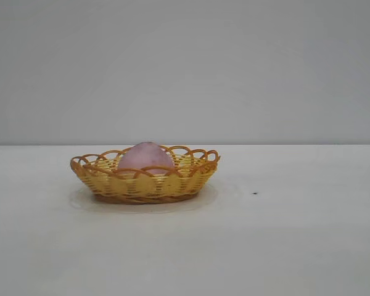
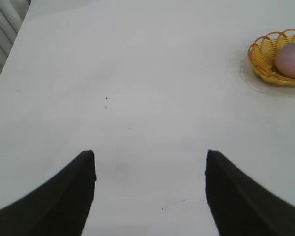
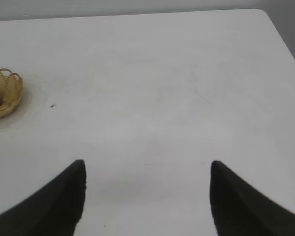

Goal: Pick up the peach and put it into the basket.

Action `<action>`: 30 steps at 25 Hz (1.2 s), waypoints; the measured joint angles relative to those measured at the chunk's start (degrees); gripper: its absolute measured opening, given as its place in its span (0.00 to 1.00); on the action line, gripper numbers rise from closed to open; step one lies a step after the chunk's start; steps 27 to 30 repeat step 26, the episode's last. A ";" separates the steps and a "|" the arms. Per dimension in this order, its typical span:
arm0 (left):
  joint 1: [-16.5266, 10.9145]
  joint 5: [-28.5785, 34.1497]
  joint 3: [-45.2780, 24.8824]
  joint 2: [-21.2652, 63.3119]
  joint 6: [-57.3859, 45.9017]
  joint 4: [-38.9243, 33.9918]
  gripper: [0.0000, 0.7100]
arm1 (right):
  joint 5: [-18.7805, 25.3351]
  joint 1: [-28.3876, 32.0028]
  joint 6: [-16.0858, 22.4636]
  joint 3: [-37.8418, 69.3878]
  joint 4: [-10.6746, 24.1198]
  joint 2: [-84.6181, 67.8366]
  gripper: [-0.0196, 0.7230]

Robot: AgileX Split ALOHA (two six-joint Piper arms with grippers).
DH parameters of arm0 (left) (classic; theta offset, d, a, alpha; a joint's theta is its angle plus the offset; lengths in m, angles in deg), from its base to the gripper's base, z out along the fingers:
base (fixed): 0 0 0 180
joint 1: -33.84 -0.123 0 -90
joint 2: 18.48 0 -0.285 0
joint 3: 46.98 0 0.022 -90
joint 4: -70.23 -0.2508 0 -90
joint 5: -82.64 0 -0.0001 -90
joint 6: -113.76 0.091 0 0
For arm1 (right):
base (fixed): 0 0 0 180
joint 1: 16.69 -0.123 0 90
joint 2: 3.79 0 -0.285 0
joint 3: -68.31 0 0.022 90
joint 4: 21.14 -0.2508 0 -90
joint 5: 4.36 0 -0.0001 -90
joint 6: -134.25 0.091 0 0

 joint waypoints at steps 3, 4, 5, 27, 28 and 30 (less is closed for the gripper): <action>0.00 0.00 0.00 0.00 0.00 0.00 0.59 | 0.00 0.00 0.09 0.00 -0.04 0.00 0.64; 0.00 0.00 0.00 0.00 0.00 0.00 0.59 | 0.00 0.00 0.13 0.00 -0.13 0.00 0.63; 0.00 0.00 0.00 0.00 0.00 0.00 0.59 | 0.00 0.00 0.13 0.00 -0.13 0.00 0.64; 0.00 0.00 0.00 0.00 0.00 0.00 0.59 | 0.00 0.00 0.13 0.00 -0.17 0.00 0.61; 0.00 0.00 0.00 0.00 0.00 0.00 0.59 | 0.00 0.00 0.13 0.00 -0.17 0.00 0.61; 0.00 0.00 0.00 0.00 0.00 0.00 0.59 | 0.00 0.00 0.13 0.00 -0.17 0.00 0.61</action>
